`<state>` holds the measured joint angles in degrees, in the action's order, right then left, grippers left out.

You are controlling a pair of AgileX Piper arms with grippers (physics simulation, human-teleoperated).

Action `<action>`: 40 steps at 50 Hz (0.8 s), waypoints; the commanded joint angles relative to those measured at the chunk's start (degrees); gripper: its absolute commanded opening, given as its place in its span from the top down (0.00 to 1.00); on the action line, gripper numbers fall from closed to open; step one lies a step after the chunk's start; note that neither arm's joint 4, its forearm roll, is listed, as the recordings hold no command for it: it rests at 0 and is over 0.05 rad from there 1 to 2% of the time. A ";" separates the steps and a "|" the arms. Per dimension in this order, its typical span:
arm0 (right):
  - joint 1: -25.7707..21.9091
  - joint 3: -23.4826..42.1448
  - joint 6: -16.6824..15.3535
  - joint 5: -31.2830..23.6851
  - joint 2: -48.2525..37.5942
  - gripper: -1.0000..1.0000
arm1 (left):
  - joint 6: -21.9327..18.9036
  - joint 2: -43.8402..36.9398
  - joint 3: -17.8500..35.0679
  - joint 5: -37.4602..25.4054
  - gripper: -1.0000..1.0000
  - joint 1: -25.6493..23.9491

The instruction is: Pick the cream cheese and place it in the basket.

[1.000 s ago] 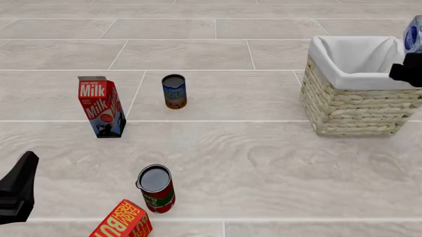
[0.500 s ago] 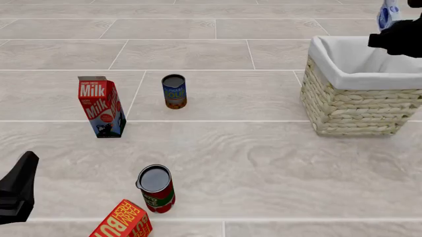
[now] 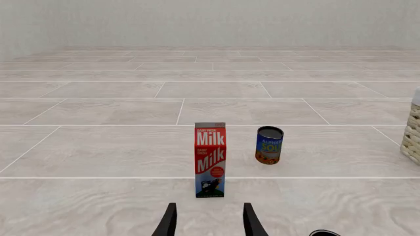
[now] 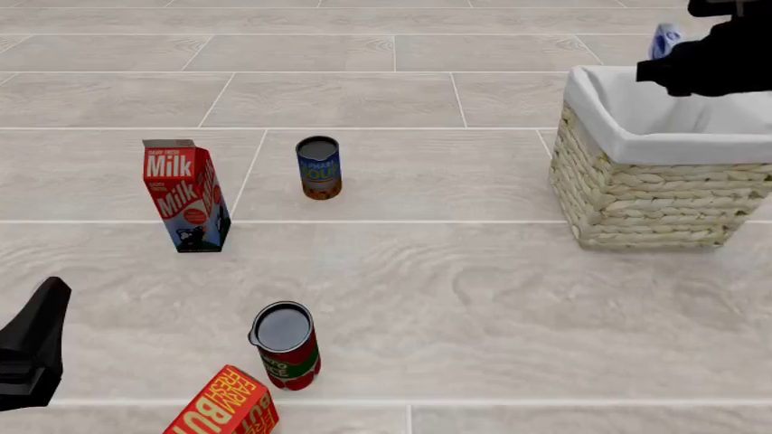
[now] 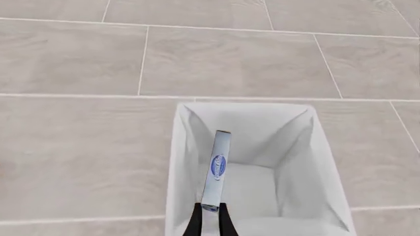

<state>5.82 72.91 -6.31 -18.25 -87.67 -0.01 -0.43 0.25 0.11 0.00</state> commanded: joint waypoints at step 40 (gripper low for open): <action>5.48 4.28 -0.97 -1.56 -10.10 1.00 | 0.00 -0.01 0.00 0.00 0.00 0.00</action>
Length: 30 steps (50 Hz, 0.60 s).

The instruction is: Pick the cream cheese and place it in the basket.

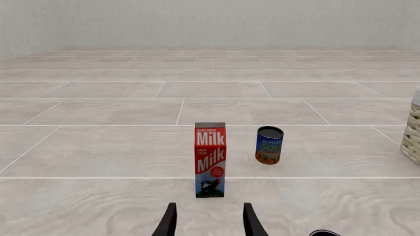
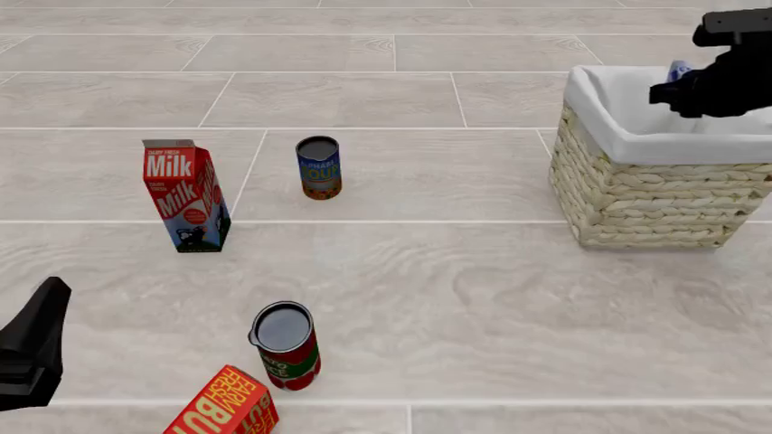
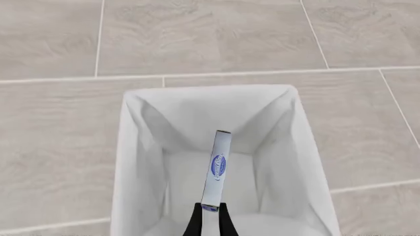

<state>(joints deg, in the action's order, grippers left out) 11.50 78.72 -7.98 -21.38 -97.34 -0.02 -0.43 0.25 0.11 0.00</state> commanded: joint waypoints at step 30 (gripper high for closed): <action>-0.24 -2.29 -0.21 1.31 1.33 0.00 | 0.00 0.00 0.00 0.00 0.00 0.00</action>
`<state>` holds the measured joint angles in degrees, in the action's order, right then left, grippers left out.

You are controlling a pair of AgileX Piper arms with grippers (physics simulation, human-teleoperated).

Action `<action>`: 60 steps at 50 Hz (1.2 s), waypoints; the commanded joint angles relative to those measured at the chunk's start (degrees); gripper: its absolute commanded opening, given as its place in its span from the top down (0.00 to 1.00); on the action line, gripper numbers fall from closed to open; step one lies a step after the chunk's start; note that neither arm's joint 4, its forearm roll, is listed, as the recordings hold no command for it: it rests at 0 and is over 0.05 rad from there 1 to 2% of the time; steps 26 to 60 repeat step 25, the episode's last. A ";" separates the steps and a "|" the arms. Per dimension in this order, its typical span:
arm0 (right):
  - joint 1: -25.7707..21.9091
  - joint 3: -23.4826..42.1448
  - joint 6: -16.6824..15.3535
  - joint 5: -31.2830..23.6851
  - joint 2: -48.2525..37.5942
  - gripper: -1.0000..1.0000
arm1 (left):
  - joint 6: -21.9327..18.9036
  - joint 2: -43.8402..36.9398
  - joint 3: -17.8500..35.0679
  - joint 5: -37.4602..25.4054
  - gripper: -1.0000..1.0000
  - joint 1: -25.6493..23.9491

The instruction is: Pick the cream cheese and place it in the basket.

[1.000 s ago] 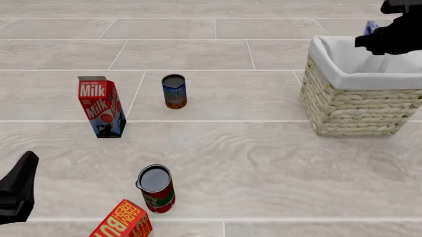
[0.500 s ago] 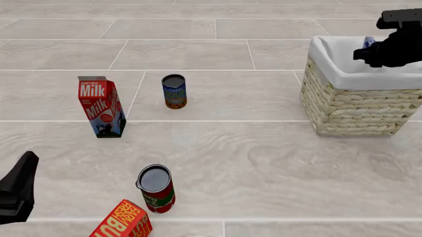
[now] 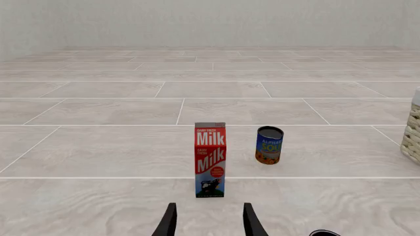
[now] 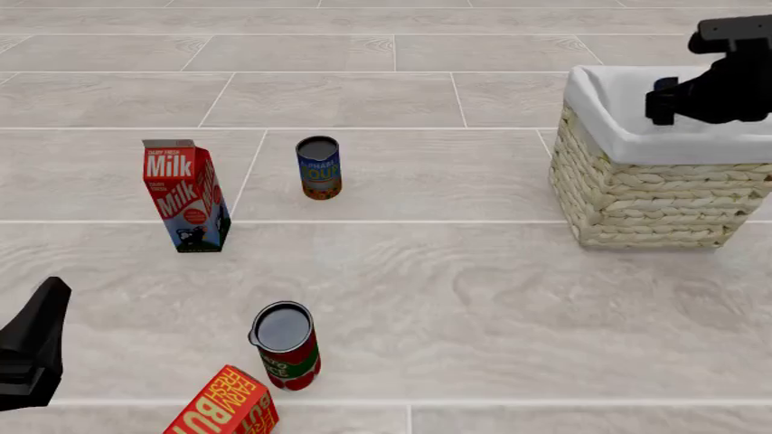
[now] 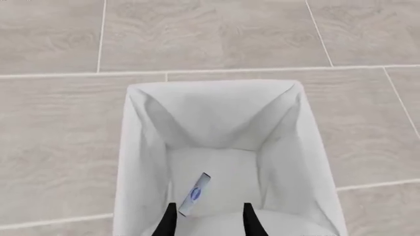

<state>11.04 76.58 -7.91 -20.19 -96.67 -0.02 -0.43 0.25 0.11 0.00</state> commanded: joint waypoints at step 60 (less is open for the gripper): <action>-0.36 -12.62 -4.06 4.25 14.58 0.00 | 0.00 -0.01 0.00 0.00 0.00 0.00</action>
